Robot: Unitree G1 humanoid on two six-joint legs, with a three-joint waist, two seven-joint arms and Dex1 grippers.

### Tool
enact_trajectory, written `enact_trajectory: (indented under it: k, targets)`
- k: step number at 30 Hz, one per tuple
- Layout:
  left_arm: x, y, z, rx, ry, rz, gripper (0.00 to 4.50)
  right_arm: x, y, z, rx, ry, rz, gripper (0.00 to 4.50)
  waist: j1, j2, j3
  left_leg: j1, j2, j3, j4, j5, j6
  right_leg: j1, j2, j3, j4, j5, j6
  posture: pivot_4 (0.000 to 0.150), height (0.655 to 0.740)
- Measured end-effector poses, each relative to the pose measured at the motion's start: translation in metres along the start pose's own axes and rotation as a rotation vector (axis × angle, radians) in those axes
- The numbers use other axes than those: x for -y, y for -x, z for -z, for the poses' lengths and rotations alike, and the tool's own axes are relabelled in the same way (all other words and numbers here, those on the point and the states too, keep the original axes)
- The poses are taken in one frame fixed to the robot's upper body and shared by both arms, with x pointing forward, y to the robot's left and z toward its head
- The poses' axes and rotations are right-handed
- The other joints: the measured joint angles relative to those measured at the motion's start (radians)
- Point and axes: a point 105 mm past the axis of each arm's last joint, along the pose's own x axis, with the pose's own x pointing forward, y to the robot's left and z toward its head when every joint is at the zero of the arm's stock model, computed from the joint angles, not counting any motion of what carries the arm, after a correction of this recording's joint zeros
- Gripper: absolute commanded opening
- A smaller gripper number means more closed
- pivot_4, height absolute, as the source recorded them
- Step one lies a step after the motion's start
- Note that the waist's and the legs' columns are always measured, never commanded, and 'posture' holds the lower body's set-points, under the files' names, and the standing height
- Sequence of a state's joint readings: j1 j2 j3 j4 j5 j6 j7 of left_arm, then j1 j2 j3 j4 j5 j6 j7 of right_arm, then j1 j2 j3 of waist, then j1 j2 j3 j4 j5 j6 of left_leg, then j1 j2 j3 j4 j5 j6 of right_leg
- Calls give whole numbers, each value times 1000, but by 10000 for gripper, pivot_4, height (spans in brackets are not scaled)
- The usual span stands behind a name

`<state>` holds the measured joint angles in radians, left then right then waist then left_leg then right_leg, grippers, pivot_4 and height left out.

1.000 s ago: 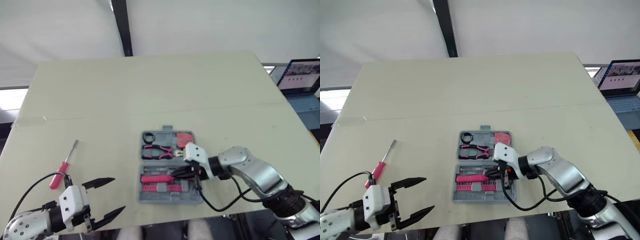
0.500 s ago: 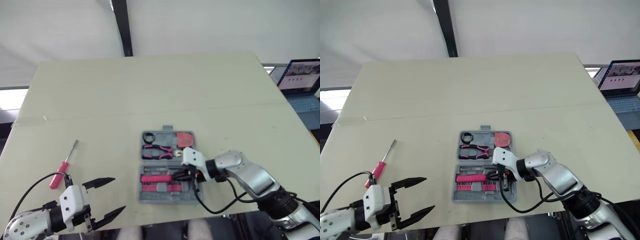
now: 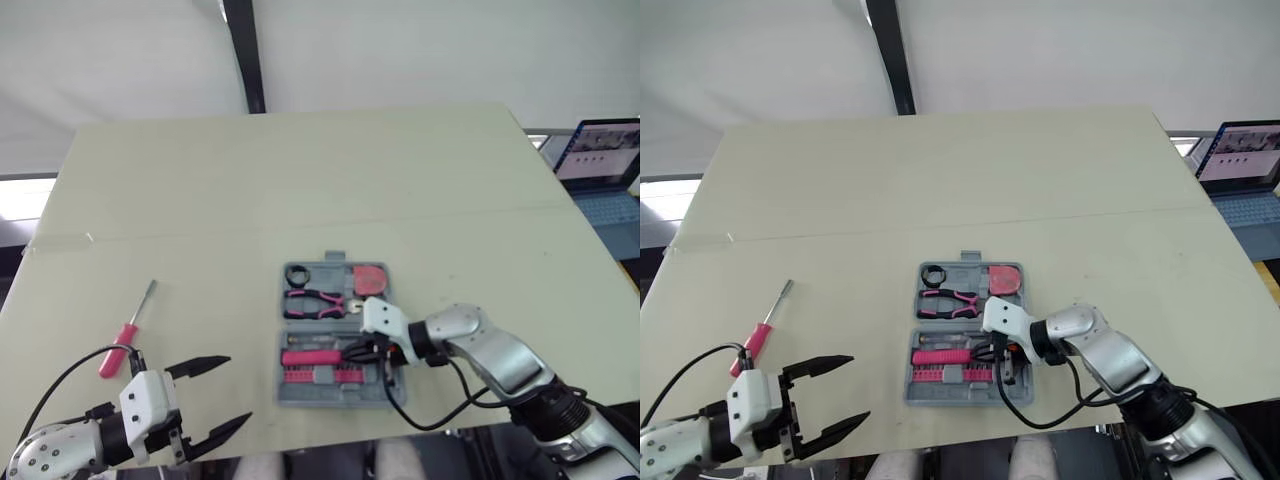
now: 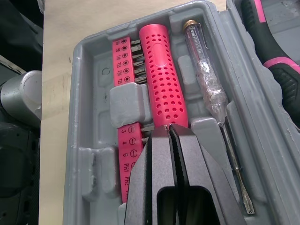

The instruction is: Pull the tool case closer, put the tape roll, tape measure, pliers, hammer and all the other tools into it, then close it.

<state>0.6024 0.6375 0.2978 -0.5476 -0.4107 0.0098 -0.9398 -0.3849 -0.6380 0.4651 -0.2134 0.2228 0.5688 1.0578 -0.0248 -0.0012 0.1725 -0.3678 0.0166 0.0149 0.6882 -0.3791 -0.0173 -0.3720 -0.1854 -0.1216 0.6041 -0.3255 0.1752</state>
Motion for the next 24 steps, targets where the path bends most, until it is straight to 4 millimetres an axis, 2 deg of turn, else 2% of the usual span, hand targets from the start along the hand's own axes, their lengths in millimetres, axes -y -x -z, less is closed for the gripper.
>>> enact_trajectory:
  k: [11,16,24]
  targets:
    - [3,-1,-4,4,-9,6,45000,1,-1,2,-5,-8,0,966,1,-2,-3,2,0,-2,0,0,0,4,0,-1,0,0,0,1500,7400]
    - [3,-1,-3,3,-6,2,45000,2,-2,4,-21,-14,-6,966,4,-2,-4,13,0,-2,-4,0,0,17,0,-3,-9,0,0,1500,7400]
    - [4,0,-3,0,-3,2,45000,1,-4,5,-56,0,-24,966,6,-3,-6,14,0,-2,-4,0,0,18,0,-3,-10,0,0,1500,7400]
